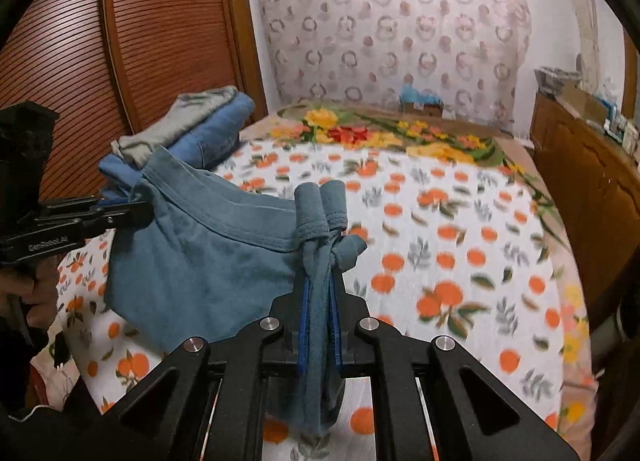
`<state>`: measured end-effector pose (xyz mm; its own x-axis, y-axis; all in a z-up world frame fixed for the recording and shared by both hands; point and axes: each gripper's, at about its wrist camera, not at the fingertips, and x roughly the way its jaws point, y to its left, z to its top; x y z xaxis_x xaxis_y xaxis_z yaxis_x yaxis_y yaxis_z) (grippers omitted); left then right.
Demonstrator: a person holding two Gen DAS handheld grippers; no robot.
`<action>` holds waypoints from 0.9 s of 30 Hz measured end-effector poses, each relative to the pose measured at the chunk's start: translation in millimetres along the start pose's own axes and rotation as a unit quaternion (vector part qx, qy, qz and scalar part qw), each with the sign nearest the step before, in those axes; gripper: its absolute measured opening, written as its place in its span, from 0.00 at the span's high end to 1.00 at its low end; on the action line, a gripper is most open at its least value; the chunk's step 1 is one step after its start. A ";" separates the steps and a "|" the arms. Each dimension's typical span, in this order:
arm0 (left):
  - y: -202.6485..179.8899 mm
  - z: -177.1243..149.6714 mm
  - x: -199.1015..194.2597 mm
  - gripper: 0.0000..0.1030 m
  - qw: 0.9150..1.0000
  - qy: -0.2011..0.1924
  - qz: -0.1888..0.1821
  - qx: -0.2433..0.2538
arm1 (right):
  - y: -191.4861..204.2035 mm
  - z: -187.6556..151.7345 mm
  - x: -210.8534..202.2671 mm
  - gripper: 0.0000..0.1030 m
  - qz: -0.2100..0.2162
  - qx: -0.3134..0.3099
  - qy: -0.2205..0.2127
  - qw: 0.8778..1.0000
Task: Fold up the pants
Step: 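Grasp the folded blue-grey shorts at one end with both grippers, then lift the held shorts with both grippers and carry them onto the jeans stack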
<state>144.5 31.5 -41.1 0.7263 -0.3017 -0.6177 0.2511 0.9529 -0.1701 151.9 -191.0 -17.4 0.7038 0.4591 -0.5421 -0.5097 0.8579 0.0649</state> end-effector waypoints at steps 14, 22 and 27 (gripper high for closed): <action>24.3 47.3 -20.3 0.85 0.998 -0.040 0.042 0.012 | 8.6 63.7 15.7 0.92 0.021 -0.052 -0.038 0.998; 58.7 70.0 -41.1 0.85 0.995 -0.067 0.068 -0.005 | 13.5 107.2 49.4 0.92 0.053 -0.081 -0.054 0.994; 83.7 83.2 -54.0 0.85 0.992 -0.086 0.092 -0.018 | 17.8 137.2 74.2 0.92 0.074 -0.099 -0.070 0.990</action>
<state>179.5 125.0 41.8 0.8568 -0.1211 -0.5013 0.0838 0.9918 -0.0963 263.0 -110.0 58.4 0.6689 0.6151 -0.4174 -0.6891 0.7237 -0.0379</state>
